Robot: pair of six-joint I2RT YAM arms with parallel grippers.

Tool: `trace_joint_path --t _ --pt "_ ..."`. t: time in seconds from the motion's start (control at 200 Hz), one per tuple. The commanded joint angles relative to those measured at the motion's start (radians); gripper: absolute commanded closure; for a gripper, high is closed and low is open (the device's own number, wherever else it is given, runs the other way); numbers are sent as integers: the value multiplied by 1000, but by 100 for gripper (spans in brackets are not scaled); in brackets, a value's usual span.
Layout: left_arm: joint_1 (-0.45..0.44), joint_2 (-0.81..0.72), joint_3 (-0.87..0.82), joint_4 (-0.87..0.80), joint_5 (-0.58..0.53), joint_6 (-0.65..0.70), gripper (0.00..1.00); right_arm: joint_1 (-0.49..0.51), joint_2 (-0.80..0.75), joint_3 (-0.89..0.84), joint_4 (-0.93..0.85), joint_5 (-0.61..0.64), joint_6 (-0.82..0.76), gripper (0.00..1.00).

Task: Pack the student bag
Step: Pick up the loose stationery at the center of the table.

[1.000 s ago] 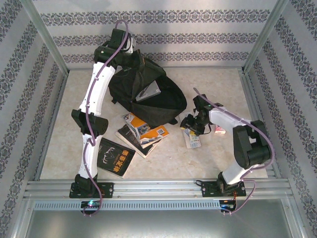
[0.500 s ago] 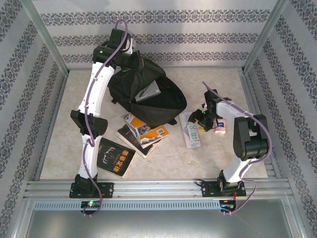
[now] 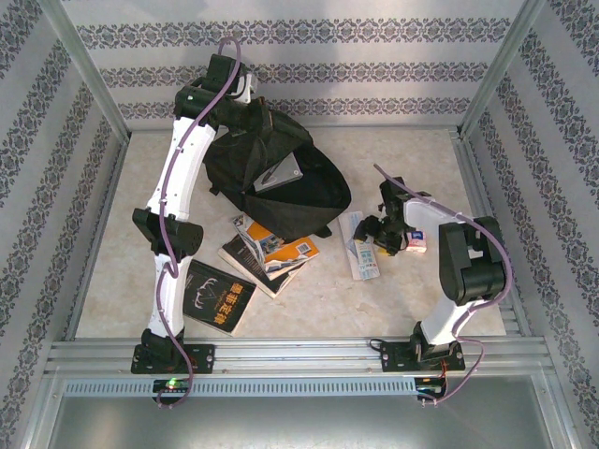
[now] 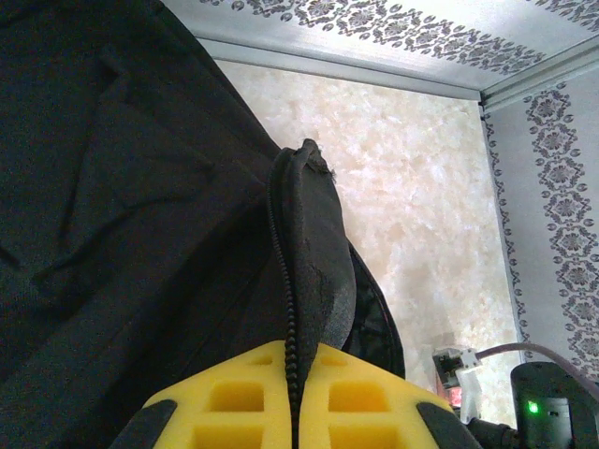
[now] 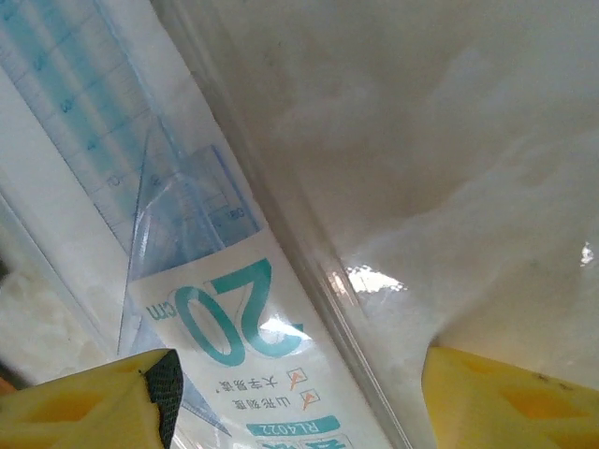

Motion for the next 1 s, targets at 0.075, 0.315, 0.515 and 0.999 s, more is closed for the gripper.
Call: trace_joint_path --t 0.075,0.315,0.515,0.999 --pt "11 -67 25 -18 22 17 100 70 -6 -78 64 -143 53 32" --pt "15 -73 25 -19 27 16 100 147 -72 -129 122 -185 106 34" --pt "16 -73 24 -22 28 15 100 123 -106 -224 357 -298 213 34" --pt "15 -81 9 -26 31 17 100 42 -129 -380 832 -440 370 44"
